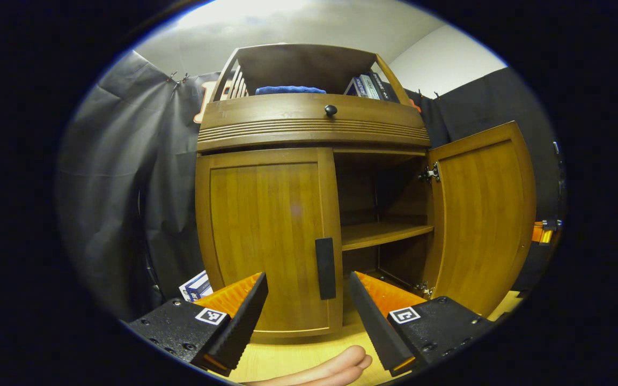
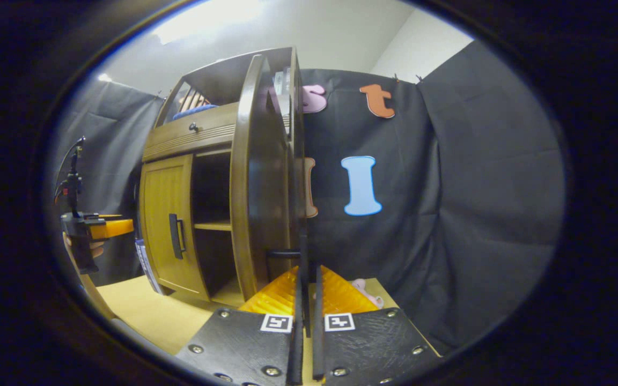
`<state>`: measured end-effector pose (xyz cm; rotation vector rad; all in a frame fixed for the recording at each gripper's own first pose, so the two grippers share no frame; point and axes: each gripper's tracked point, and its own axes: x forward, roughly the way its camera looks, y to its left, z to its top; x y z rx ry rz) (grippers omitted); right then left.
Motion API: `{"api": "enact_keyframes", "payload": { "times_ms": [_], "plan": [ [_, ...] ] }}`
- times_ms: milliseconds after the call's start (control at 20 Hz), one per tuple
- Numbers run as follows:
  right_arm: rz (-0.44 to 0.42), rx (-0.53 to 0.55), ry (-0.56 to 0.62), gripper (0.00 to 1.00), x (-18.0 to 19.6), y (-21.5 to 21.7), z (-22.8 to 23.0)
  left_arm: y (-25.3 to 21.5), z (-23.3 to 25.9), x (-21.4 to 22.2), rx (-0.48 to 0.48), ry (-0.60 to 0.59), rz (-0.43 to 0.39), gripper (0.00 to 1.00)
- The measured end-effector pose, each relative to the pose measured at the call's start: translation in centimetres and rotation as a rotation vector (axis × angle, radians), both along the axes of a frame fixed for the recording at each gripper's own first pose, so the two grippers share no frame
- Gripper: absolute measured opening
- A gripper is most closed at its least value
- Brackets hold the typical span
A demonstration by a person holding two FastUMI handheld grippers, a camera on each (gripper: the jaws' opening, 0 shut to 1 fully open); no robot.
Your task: Open the right door of the double-door shoe cabinet with the right hand, and open the left door with the left hand.
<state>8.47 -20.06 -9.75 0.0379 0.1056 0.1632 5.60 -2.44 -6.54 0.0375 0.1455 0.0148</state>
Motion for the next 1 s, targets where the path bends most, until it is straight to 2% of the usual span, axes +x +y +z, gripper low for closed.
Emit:
{"api": "enact_keyframes", "payload": {
  "times_ms": [50, 150, 200, 300, 450, 650, 750, 850, 900, 1000],
  "plan": [
    [-0.030, -0.021, -0.007, 0.07, -0.5, -0.5, 0.1, -0.5, -0.1, 0.7, -0.014, -0.006, -0.010, 0.92],
    [-0.098, -0.056, -0.029, 0.25, -1.2, -1.6, 0.6, -1.0, -0.2, 2.1, -0.032, -0.021, -0.016, 0.92],
    [-0.144, -0.065, -0.045, 0.36, -1.9, -2.3, 1.1, -1.3, -0.1, 3.0, -0.042, -0.042, -0.010, 0.94],
    [-0.223, -0.070, -0.079, 0.63, -2.7, -3.5, 2.1, -2.0, -0.4, 5.0, -0.050, -0.073, -0.013, 0.92],
    [-0.244, 0.004, -0.142, 1.00, -4.6, -2.8, 3.9, -3.0, -1.3, 7.3, -0.067, -0.074, -0.061, 0.92],
    [-0.220, 0.086, -0.191, 0.99, -6.9, -0.2, 5.3, -1.6, -1.2, 9.7, -0.035, -0.150, -0.031, 0.92],
    [-0.173, 0.112, -0.208, 1.00, -7.9, 2.6, 6.0, -1.4, -2.5, 10.6, -0.039, -0.129, -0.042, 0.93],
    [-0.128, 0.106, -0.215, 0.95, -9.1, 5.4, 6.3, -0.7, -2.9, 11.4, -0.055, -0.144, -0.028, 0.95],
    [-0.114, 0.092, -0.223, 0.99, -9.7, 6.7, 6.6, -0.8, -3.2, 11.9, -0.070, -0.154, -0.024, 0.93],
    [-0.092, 0.071, -0.244, 1.00, -10.7, 9.0, 7.5, -1.0, -3.7, 12.9, -0.086, -0.157, -0.020, 0.84]
  ]
}}
